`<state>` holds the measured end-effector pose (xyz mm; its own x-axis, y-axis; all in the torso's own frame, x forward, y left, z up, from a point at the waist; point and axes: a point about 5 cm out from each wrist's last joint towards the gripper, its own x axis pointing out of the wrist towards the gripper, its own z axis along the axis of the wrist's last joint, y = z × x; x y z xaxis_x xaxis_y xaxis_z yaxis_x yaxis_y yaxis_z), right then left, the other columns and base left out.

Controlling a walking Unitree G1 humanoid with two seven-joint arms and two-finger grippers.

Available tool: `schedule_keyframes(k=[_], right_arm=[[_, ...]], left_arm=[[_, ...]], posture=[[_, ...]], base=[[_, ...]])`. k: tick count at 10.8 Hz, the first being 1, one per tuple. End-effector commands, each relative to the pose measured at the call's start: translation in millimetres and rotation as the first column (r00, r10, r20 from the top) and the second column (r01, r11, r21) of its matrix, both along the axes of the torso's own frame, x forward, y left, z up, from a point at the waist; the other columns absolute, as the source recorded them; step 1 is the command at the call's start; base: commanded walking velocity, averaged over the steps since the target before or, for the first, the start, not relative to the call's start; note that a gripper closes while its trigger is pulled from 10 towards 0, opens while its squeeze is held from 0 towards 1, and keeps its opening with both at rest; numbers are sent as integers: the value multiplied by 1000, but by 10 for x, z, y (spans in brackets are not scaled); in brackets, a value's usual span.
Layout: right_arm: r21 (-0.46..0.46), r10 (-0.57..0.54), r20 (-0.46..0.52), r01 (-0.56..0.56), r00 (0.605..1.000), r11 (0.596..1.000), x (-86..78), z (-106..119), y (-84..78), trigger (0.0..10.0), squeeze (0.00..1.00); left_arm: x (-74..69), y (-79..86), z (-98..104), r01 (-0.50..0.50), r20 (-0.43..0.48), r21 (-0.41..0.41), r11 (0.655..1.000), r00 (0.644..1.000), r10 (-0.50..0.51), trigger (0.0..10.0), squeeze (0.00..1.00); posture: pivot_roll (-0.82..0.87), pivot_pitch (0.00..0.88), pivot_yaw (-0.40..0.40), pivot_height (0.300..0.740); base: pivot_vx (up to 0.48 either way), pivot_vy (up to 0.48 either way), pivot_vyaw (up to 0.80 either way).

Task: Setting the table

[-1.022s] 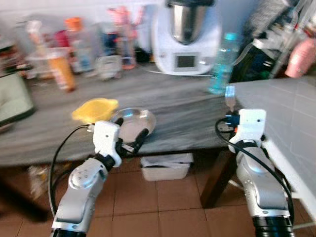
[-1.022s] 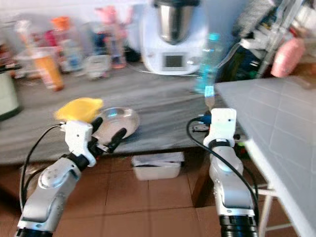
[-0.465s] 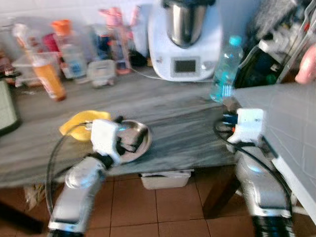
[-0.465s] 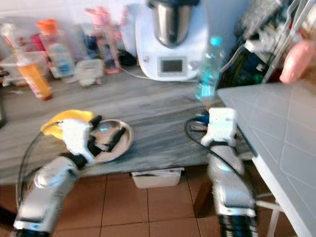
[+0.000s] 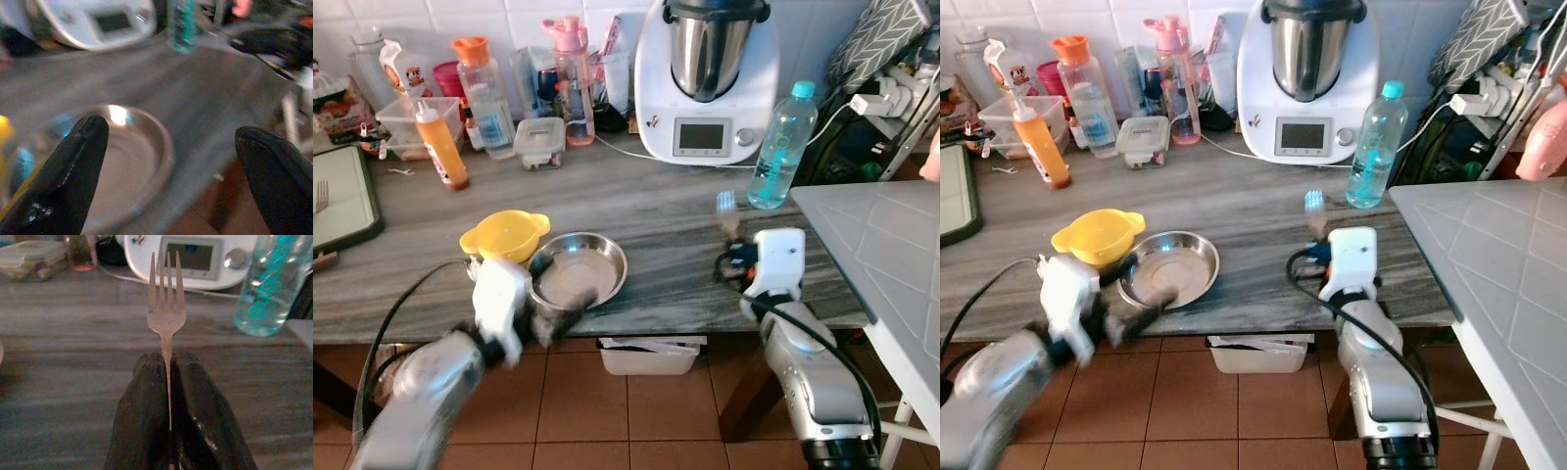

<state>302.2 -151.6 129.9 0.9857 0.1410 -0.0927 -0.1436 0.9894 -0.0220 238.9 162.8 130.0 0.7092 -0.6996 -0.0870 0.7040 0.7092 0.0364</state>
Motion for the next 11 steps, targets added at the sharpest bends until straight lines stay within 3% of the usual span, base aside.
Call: schedule_keyframes(k=[1, 3, 5, 9, 11], right_arm=[[14, 33, 8, -34, 999, 999, 7, 53, 41, 10000, 0], [15, 119, -31, -118, 992, 993, 15, 18, 205, 10000, 0], [41, 219, -79, -216, 973, 975, -17, -54, 393, 10000, 0], [72, 243, -142, -235, 960, 969, -31, -195, 504, 10000, 0], [126, 204, -160, -185, 966, 975, 11, -243, 492, 10000, 0]], left_arm=[[-61, -30, 28, 62, -12, 9, 998, 998, -62, 10000, 0], [-165, -49, 16, 137, -48, 25, 990, 990, -136, 10000, 0], [-229, -31, -126, 153, -83, 28, 988, 985, -150, 10000, 0], [-197, 79, -428, 132, -110, 36, 991, 986, -127, 10000, 0], [-220, 73, -580, 132, -121, 40, 990, 985, -127, 10000, 0]], posture=[[6, 45, 23, 740], [12, 41, 17, 740], [13, 35, 13, 740], [22, 36, 13, 740], [36, 37, 18, 740]], base=[[0, 0, 0], [0, 0, 0], [0, 0, 0], [0, 0, 0], [0, 0, 0]])
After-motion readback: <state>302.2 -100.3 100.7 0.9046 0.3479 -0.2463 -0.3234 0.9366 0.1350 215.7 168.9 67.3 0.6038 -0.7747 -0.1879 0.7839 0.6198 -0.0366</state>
